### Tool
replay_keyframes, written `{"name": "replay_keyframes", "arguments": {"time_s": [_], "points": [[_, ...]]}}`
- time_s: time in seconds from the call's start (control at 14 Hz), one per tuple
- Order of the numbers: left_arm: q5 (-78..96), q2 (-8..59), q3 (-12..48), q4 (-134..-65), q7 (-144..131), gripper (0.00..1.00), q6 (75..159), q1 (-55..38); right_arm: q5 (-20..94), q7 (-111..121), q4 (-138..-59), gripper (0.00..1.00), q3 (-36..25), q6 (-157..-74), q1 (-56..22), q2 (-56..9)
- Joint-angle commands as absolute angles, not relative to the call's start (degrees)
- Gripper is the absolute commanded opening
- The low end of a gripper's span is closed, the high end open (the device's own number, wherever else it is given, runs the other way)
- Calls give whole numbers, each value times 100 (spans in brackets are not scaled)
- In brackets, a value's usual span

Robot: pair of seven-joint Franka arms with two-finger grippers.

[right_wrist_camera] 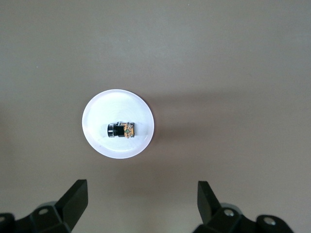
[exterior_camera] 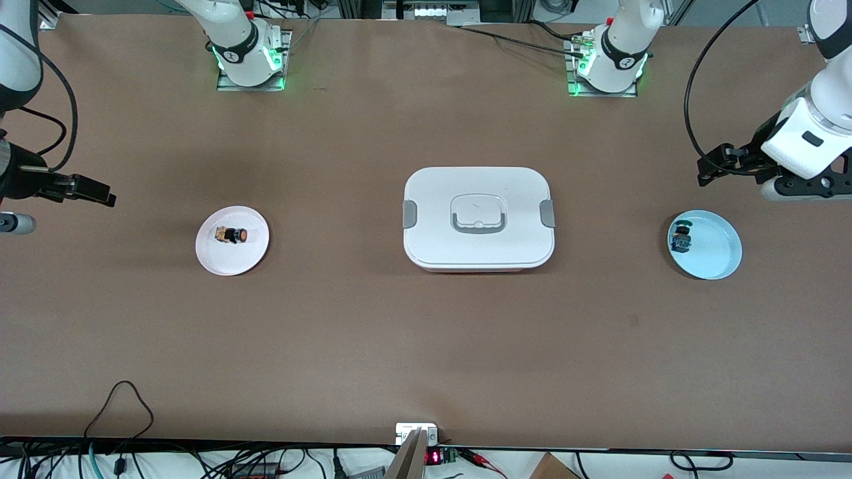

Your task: Transfer orange switch to right arm and place

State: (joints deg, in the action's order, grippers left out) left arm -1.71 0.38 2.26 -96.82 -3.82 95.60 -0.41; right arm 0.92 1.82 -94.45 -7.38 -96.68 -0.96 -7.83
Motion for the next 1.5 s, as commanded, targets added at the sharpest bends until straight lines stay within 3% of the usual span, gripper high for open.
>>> {"name": "replay_keyframes", "arguments": {"time_s": [0.0,0.5,0.71,1.42], "points": [[-272,167,263,-9396,-141,100,9404,-79,114,176,-9494,100,-686,-9625,-53,-448],[-272,88,255,-9518,-18,100,9693,-70,149,114,-9063,100,-580,-9141,-88,-439],[-264,-219,167,-9965,-18,100,9791,-132,141,141,-9018,100,-571,-9141,-88,-448],[-264,-97,176,-9888,-18,100,9756,-62,70,149,-8991,100,-554,-9070,-97,-439]]}}
